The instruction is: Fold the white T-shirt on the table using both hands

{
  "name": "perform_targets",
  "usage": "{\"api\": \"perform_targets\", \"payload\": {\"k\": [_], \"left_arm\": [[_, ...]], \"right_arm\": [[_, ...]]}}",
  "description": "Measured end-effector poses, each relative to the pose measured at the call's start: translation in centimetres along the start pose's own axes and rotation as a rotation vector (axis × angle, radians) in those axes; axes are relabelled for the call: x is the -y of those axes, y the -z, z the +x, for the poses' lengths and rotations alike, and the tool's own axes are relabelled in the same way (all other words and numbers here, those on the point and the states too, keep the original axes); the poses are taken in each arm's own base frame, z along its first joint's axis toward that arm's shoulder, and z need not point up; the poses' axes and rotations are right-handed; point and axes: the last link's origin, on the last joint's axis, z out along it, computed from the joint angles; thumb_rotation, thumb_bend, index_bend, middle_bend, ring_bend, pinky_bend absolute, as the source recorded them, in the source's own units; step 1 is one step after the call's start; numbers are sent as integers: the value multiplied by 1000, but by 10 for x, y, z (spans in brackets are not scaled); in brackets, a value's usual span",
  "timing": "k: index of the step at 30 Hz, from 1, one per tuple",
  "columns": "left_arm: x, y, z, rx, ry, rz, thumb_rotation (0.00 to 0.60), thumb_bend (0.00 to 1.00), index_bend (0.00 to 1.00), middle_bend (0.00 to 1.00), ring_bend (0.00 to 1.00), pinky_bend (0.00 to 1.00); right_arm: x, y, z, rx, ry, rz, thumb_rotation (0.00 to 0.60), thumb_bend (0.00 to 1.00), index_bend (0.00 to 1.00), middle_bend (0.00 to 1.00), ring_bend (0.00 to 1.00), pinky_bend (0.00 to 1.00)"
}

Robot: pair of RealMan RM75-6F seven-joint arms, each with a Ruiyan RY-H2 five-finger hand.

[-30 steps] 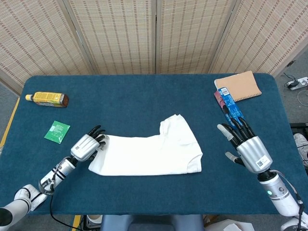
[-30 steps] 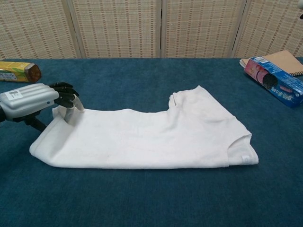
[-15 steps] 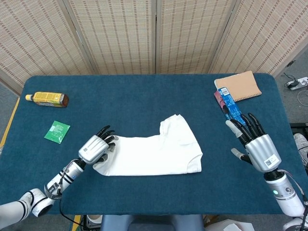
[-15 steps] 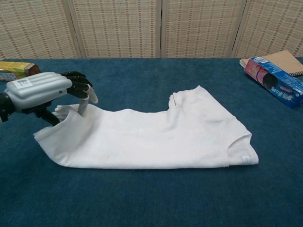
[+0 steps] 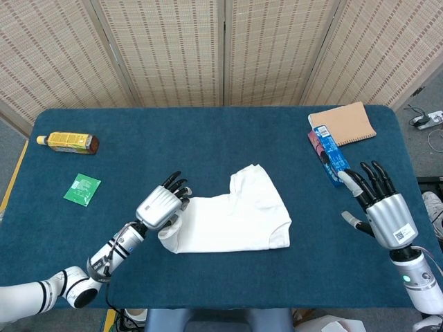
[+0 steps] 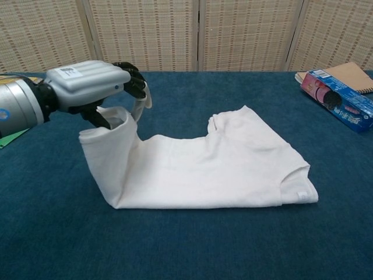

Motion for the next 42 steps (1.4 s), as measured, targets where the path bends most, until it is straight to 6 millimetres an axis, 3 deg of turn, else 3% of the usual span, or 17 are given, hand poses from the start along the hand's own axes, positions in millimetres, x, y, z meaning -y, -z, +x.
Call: {"api": "perform_targets", "payload": {"k": [13, 26, 33, 42], "left_arm": [[-52, -41, 22, -19, 44, -18, 600, 468, 751, 307, 153, 0], [-81, -75, 26, -28, 59, -8, 600, 471, 753, 307, 153, 0], [-72, -74, 29, -42, 34, 3, 600, 472, 754, 307, 155, 0], [-27, -34, 42, -90, 16, 16, 600, 472, 756, 319, 169, 0]], "right_arm": [[-8, 4, 10, -29, 1, -24, 600, 93, 115, 178, 37, 0], [-10, 9, 13, -21, 8, -36, 600, 93, 115, 178, 37, 0], [-10, 10, 12, -16, 8, -32, 600, 93, 114, 178, 37, 0], [-8, 10, 12, -18, 3, -22, 600, 94, 115, 178, 37, 0]]}}
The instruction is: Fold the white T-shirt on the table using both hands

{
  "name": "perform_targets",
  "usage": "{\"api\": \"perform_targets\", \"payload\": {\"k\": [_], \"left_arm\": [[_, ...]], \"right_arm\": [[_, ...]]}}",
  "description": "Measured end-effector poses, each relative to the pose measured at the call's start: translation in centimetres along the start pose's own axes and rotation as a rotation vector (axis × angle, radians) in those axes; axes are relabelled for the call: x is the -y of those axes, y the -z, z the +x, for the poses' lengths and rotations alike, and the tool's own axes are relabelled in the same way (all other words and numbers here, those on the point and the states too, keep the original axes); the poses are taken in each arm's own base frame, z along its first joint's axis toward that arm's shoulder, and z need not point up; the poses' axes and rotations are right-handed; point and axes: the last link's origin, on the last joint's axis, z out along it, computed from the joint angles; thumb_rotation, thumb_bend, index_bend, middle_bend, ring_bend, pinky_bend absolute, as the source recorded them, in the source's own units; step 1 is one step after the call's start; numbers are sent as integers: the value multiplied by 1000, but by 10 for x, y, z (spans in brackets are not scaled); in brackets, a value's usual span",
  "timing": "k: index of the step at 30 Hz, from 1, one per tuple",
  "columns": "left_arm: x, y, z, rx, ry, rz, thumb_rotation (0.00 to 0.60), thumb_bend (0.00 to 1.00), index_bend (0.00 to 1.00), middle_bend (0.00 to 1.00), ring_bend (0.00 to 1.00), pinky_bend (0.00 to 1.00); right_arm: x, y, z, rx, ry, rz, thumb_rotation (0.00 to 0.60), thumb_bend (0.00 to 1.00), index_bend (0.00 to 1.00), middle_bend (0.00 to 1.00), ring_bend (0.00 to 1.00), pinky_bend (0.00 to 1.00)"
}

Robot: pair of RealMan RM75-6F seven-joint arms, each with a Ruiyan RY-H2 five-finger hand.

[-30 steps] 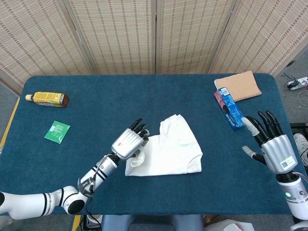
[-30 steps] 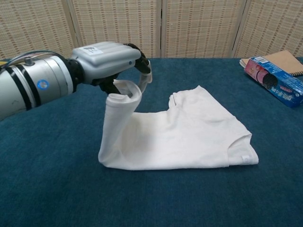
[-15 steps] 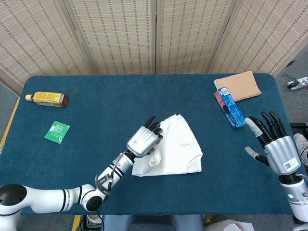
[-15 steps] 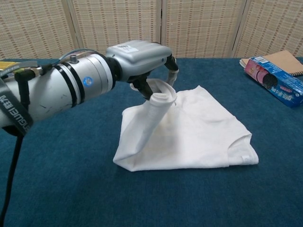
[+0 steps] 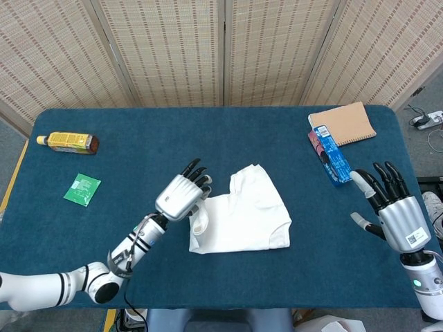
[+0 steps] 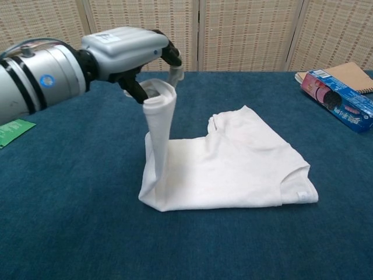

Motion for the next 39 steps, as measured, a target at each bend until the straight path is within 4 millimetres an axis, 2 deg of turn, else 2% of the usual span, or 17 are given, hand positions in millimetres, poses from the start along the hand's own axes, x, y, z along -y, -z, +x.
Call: {"api": "perform_targets", "payload": {"k": [7, 16, 28, 34, 39], "left_arm": [[44, 46, 5, -37, 61, 38, 600, 472, 758, 333, 189, 0], [99, 91, 6, -83, 183, 126, 600, 473, 759, 336, 192, 0], [164, 145, -1, -41, 152, 300, 600, 472, 759, 336, 189, 0], [180, 159, -3, -3, 146, 366, 600, 473, 759, 336, 188, 0], [176, 155, -5, 14, 126, 352, 600, 473, 758, 336, 188, 0]], "right_arm": [[4, -1, -1, 2, -2, 9, 600, 93, 115, 178, 37, 0], [12, -6, -1, 2, 0, 29, 600, 93, 115, 178, 37, 0], [19, -14, -2, 2, 7, 51, 600, 94, 115, 178, 37, 0], [21, -16, -3, 5, 1, 61, 600, 94, 115, 178, 37, 0], [21, -15, -4, 4, -3, 62, 600, 94, 115, 178, 37, 0]]}}
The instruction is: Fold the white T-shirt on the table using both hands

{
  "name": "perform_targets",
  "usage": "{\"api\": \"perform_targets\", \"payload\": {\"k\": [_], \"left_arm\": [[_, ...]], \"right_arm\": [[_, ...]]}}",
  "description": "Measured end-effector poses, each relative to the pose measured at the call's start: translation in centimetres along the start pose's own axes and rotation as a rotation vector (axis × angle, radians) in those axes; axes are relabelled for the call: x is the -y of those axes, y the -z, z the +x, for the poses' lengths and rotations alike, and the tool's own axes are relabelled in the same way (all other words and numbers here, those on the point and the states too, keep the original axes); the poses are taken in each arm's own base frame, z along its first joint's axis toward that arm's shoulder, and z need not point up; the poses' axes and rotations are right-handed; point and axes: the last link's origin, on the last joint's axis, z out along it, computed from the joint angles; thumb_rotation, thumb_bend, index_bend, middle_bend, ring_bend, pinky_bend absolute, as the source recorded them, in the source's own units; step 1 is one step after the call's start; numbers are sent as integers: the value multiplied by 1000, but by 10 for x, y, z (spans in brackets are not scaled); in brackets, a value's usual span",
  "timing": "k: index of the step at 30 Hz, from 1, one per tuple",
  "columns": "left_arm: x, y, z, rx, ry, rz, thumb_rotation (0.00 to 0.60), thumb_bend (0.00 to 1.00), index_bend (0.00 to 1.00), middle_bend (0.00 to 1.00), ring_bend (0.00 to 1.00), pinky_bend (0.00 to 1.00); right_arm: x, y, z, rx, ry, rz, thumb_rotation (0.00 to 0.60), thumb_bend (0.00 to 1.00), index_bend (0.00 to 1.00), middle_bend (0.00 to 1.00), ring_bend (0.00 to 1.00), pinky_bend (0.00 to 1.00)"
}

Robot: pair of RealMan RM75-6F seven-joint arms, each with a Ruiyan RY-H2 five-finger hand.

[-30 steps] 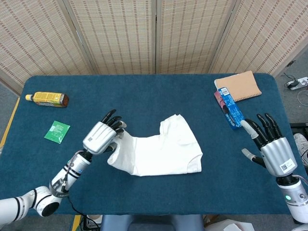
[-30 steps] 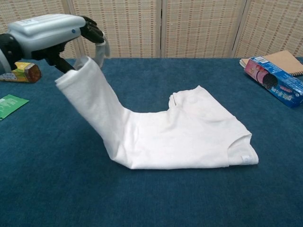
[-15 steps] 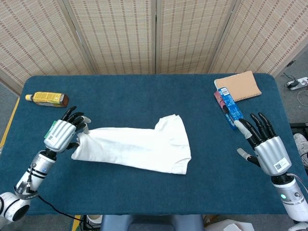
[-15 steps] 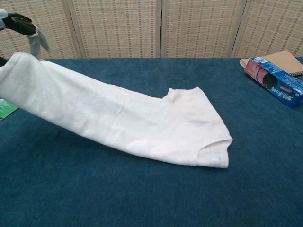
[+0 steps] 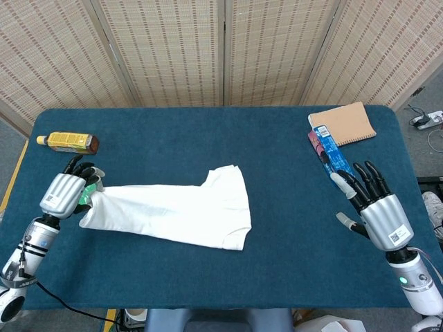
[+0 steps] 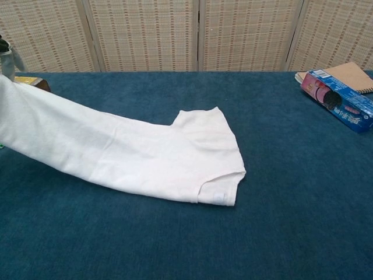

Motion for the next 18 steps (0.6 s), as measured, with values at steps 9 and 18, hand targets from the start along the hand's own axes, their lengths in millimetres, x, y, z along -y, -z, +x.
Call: {"api": "perform_targets", "payload": {"k": [9, 18], "left_arm": [[-49, -29, -5, 24, -35, -117, 600, 473, 758, 336, 186, 0], [-121, -61, -11, 51, -76, -275, 600, 472, 758, 336, 182, 0]], "right_arm": [[-5, 6, 4, -12, 6, -20, 600, 94, 119, 178, 38, 0], [-11, 11, 7, -23, 12, -43, 600, 94, 119, 178, 38, 0]]}}
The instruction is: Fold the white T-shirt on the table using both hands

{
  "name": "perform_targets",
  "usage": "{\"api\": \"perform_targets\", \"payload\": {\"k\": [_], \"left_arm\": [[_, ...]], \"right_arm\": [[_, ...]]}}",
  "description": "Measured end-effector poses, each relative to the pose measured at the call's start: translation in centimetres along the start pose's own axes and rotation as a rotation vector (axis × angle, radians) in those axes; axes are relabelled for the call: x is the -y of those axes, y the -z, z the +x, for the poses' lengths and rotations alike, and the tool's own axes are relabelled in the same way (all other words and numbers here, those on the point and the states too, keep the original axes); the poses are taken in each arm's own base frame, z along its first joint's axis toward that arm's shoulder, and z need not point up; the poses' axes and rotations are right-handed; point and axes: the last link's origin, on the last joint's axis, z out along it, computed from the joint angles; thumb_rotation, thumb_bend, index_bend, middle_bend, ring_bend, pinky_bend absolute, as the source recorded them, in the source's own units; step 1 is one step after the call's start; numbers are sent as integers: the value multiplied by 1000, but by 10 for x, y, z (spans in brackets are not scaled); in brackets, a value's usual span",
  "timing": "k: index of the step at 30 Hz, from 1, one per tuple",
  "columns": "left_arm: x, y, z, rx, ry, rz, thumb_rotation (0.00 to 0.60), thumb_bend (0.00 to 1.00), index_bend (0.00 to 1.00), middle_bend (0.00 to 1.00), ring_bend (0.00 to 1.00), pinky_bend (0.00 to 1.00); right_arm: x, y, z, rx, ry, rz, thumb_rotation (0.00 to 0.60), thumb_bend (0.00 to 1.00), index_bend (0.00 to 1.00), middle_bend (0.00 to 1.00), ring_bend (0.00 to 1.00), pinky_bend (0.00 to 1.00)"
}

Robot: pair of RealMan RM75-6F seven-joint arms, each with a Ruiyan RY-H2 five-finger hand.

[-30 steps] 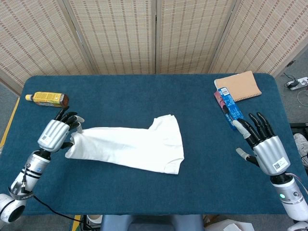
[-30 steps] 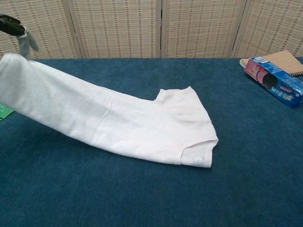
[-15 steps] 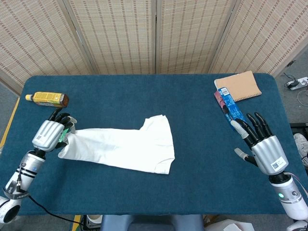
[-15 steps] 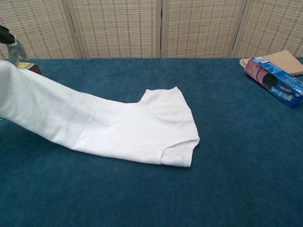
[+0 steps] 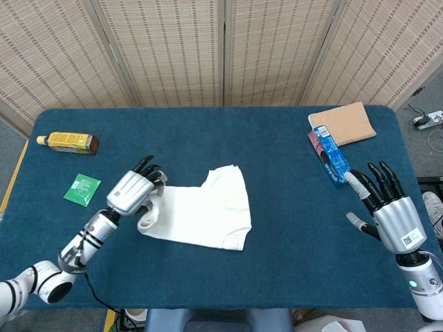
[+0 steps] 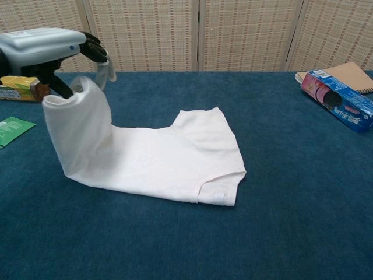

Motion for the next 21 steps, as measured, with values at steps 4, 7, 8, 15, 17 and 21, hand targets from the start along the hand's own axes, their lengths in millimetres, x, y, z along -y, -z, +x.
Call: {"api": "perform_targets", "payload": {"k": [4, 7, 8, 15, 17, 21], "left_arm": [[-28, -20, -1, 19, -18, -60, 600, 473, 758, 336, 179, 0], [-46, -32, -4, 31, -17, -86, 600, 472, 758, 336, 179, 0], [-50, -36, -5, 34, -16, -90, 600, 472, 758, 336, 179, 0], [-81, -59, -13, 47, -7, -103, 600, 473, 758, 336, 179, 0], [-88, -65, -15, 43, -11, -99, 600, 473, 759, 336, 179, 0], [-98, -76, -18, 39, -12, -84, 600, 474, 759, 336, 179, 0]], "right_arm": [[-1, 1, 0, -1, -4, -4, 600, 94, 119, 178, 38, 0], [-3, 1, 0, -3, -7, -6, 600, 94, 119, 178, 38, 0], [-3, 1, 0, -3, -9, -7, 600, 94, 119, 178, 38, 0], [-7, 2, 1, -7, -9, -16, 600, 94, 119, 178, 38, 0], [-8, 3, 1, -8, -9, -18, 600, 93, 119, 178, 38, 0], [-9, 4, 2, -8, -8, -21, 600, 94, 119, 178, 38, 0]]}}
